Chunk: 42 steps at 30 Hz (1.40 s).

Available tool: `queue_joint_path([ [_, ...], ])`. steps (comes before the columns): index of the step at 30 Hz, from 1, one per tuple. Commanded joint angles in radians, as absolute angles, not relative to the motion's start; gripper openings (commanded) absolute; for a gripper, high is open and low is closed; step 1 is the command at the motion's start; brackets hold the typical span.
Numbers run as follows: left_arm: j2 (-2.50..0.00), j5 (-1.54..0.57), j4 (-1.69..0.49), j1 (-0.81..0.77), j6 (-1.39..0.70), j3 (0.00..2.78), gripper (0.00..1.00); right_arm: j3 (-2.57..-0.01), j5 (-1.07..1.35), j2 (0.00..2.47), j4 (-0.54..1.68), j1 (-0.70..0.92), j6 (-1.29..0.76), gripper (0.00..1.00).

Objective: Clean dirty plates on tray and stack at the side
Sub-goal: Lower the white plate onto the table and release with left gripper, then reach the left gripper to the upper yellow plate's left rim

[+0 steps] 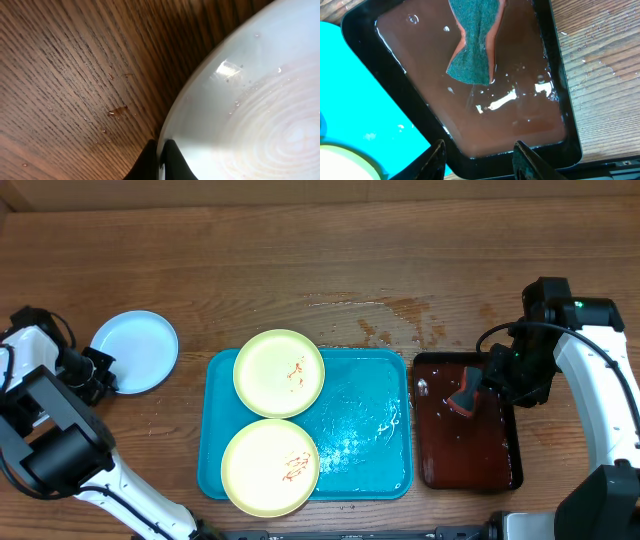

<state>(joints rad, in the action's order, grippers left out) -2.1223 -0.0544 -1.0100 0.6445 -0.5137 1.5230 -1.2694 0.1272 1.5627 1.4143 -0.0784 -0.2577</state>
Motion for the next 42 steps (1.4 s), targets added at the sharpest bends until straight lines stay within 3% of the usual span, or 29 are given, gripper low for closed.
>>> queue_joint_path([
  [1,-2.131,0.002,-1.026,0.627,-0.493,1.500,0.13,-1.268,0.136,1.555,1.415,-0.077,-0.250,0.49],
  [3,-2.131,-0.006,-1.028,0.628,-0.494,1.500,0.58,-1.268,0.136,1.555,1.414,-0.077,-0.250,0.54],
  [4,-2.131,-0.011,-1.028,0.628,-0.493,1.500,0.68,-1.268,0.136,1.555,1.414,-0.077,-0.250,0.56],
  [7,-2.122,-0.019,-1.028,0.630,-0.491,1.507,0.80,-1.268,0.136,1.555,1.415,-0.077,-0.250,0.61],
  [13,-2.035,-0.018,-1.052,0.630,-0.503,1.537,0.86,-1.268,0.136,1.555,1.415,-0.077,-0.250,0.64],
  [24,-1.656,-0.026,-1.088,0.606,-0.517,1.567,0.83,-1.268,0.135,1.555,1.391,-0.077,-0.278,0.69],
  [30,-1.501,-0.178,-1.088,0.512,-0.308,1.567,0.84,-1.222,0.135,1.555,1.297,-0.077,-0.319,0.68],
  [34,-1.494,-0.289,-1.097,0.394,-0.115,1.567,0.86,-1.102,0.140,1.556,1.152,-0.077,-0.371,0.60],
  [42,-1.545,-0.294,-1.103,0.204,0.021,1.565,0.85,-0.976,0.237,1.557,1.031,-0.077,-0.371,0.59],
])
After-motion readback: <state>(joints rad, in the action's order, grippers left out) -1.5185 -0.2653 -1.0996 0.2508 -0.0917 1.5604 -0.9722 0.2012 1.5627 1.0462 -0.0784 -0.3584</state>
